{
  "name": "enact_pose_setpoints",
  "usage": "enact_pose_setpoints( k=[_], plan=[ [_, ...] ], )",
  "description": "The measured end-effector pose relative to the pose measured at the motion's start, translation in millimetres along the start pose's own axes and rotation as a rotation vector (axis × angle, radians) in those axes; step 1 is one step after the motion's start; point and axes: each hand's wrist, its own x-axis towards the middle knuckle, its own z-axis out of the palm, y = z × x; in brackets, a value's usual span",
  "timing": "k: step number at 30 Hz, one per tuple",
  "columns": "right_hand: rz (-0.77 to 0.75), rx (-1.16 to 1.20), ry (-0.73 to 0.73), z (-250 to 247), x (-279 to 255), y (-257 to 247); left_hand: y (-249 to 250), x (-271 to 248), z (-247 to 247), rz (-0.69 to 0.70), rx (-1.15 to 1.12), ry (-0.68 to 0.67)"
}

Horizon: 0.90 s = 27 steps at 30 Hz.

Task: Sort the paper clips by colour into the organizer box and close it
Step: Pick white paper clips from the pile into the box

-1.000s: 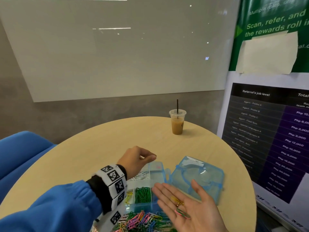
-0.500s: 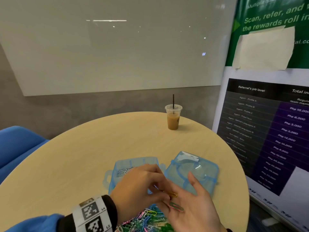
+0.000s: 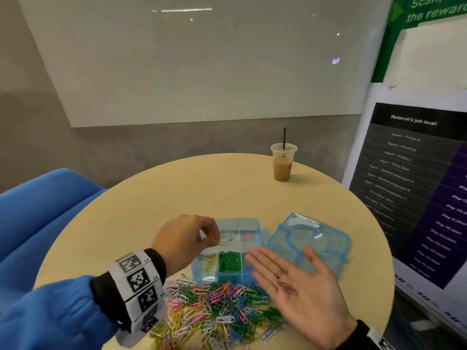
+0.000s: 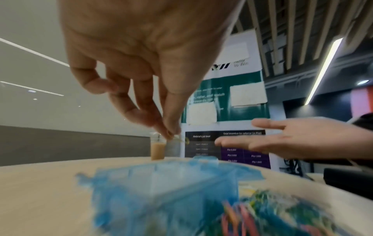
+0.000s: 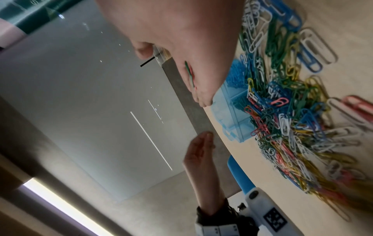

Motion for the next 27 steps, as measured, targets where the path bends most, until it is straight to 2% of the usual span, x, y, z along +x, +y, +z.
enact_pose_setpoints(
  k=[3,5,10,14,16,21,24,27],
  plan=[
    [-0.005,0.037,-0.031,-0.3,-3.9,-0.1,-17.6,-4.5,6.5,-0.074,0.089,-0.058],
    [-0.002,0.046,-0.044,1.2,-4.9,2.3,-16.8,-9.1,12.9,-0.032,0.097,-0.067],
    [-0.006,0.034,-0.049,9.0,-9.8,7.0,26.4,-25.8,17.4,0.274,-0.270,-0.048],
    [0.056,0.025,-0.092,13.3,-12.5,11.2,57.8,-26.3,32.9,0.500,-0.257,-0.097],
    [0.088,0.040,-0.122,12.7,-11.1,11.5,64.9,-24.0,42.3,0.547,-0.244,-0.086],
    [0.094,0.144,-0.140,6.9,-7.7,11.9,65.7,-16.8,47.9,0.506,-0.297,-0.126],
    [0.023,0.145,-0.078,5.4,-4.5,10.3,56.3,-9.2,42.7,0.359,-0.386,-0.151],
    [-0.017,0.020,-0.013,2.8,-3.1,7.2,43.6,-2.4,36.1,0.207,-0.546,-0.174]
  ],
)
